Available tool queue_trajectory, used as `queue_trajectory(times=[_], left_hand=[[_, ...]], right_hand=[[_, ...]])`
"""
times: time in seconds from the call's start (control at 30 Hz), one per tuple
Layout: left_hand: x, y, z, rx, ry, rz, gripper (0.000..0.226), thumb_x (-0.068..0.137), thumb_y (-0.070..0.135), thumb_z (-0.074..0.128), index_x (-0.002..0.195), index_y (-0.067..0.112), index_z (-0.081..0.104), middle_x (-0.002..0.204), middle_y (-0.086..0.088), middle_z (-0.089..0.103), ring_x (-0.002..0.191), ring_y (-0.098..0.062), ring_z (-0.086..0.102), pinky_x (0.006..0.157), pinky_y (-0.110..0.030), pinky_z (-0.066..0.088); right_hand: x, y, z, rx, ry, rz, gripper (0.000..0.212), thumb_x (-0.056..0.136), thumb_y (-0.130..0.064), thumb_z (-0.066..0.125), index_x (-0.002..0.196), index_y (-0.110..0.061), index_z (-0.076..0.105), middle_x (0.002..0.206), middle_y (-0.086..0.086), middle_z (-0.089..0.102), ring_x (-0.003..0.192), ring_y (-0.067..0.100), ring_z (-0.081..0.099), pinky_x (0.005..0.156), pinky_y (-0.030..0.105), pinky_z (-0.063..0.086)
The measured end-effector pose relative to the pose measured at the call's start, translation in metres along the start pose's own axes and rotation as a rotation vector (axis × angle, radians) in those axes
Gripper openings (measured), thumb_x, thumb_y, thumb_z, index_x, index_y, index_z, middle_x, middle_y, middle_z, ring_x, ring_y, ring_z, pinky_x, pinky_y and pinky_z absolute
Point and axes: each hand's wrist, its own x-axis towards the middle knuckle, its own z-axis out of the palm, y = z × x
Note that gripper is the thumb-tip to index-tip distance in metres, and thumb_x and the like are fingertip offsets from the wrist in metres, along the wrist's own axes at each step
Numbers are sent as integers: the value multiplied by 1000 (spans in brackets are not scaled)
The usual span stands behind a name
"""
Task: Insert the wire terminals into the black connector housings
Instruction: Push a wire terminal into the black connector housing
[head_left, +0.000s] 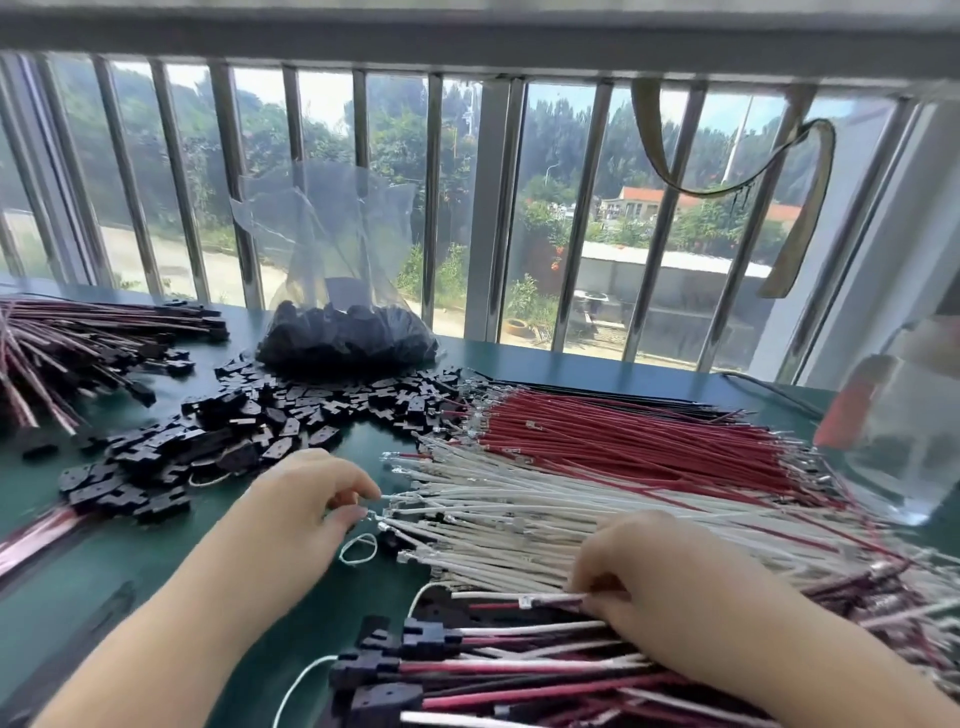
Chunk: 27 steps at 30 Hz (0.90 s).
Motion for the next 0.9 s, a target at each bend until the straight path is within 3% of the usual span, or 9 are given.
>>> queue_trajectory(times=[0.07,0.13,0.2,0.3,0.4,0.53,0.67,0.83,0.9], left_hand=[[-2,3,0,-127,27,-49,41,78,3,71,74,43,62,68,5,63,78,3,60,68,-5,46],[-4,11,-4,-465,72,-171,34,77,0,71,74,34,70,70,2,67,73,-13,70,68,-24,59],[-5,22,-5,-786,61,-264,31,75,-2,68,75,29,70,66,2,66,78,-25,73,63,-30,60],[-1,45,2,-1140,-12,-370,15,69,1,65,75,15,67,69,-8,63,81,-33,72,56,-29,58],[7,67,13,-1346,-208,-475,24,65,3,64,87,1,56,79,-22,68,83,-39,71,56,-36,59],[15,87,27,-1398,-318,-454,25,66,5,64,88,1,54,84,-28,70,75,-35,71,54,-31,58],[13,90,37,-1406,-324,-436,24,61,8,70,79,-1,57,86,-27,70,74,-34,71,56,-31,58],[10,93,39,-1025,-178,-222,19,59,15,79,76,24,75,68,-3,66,66,-20,71,57,-25,57],[5,96,42,-864,-119,-42,24,62,23,75,82,37,76,79,2,70,71,-13,69,59,-25,57]], right_hand=[[1,5,2,14,43,-14,16,87,-37,54,97,-31,65,91,-15,65,86,3,58,79,28,50],[1,8,3,76,98,-25,22,91,-37,52,90,-20,64,80,-9,66,75,5,58,73,29,50],[3,9,6,171,240,-59,22,92,-29,54,79,-15,64,70,-8,62,71,6,55,69,26,48],[6,0,10,441,476,-45,19,87,-19,61,92,-33,72,74,-22,63,76,-2,57,68,10,43],[5,-12,13,576,498,-66,20,74,-50,62,92,-57,63,81,-23,61,65,2,52,60,14,44],[6,-14,8,503,513,-34,30,65,-52,72,94,-47,67,78,-24,59,70,-3,52,60,11,38],[4,-12,6,507,533,-4,8,76,-36,70,84,-38,69,59,-26,55,54,0,48,49,15,35],[2,-13,-3,821,512,56,11,76,-27,73,74,-38,71,58,-4,64,47,1,44,43,11,33],[2,-14,-5,929,492,92,9,71,-24,76,70,-29,69,54,-1,64,44,4,44,42,11,33]])
